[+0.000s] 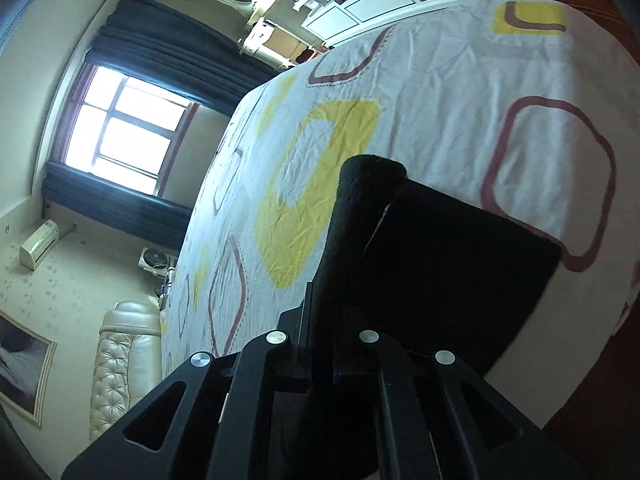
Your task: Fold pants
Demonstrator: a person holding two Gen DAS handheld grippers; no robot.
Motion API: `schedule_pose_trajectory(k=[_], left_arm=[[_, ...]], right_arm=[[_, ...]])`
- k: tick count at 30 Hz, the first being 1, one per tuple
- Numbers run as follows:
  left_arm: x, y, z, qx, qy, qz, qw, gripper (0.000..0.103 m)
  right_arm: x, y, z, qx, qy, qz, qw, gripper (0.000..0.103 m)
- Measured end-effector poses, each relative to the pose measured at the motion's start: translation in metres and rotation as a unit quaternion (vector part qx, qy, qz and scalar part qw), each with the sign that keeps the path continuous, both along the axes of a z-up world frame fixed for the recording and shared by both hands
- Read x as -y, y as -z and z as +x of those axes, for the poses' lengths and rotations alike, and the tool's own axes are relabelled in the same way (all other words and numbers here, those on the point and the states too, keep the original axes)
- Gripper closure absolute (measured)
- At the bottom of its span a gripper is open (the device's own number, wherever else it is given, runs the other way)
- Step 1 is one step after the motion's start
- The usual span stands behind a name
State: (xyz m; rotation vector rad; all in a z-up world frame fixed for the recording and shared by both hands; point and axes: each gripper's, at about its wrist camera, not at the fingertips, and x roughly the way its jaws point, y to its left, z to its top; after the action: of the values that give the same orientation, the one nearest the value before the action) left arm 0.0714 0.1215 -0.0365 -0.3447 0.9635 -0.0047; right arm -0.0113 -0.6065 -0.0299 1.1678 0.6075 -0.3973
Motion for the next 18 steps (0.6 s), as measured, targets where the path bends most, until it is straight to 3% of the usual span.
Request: schedule_pose_trajectory(k=[4, 7, 10, 15, 18], left_arm=[[0.003, -0.002, -0.003, 0.005, 0.001, 0.004, 1.0, 0.003], [0.005, -0.006, -0.007, 0.01, 0.006, 0.002, 0.9999, 0.003], [0.004, -0.014, -0.015, 0.022, 0.011, -0.029, 0.9993, 0.003], [0.02, -0.018, -0.029, 0.012, 0.041, -0.098, 0.9942, 0.003], [0.046, -0.022, -0.038, 0.013, 0.079, -0.109, 0.9908, 0.003]], right_arm=[[-0.002, 0.036, -0.022, -0.022, 0.013, 0.036, 0.999, 0.097], [-0.001, 0.058, -0.025, -0.001, 0.023, 0.072, 0.997, 0.097], [0.002, 0.068, -0.022, 0.016, 0.025, 0.093, 0.995, 0.096], [0.018, 0.054, -0.028, 0.002, 0.047, 0.022, 0.999, 0.097], [0.028, 0.059, -0.044, 0.008, 0.081, 0.035, 0.996, 0.096]])
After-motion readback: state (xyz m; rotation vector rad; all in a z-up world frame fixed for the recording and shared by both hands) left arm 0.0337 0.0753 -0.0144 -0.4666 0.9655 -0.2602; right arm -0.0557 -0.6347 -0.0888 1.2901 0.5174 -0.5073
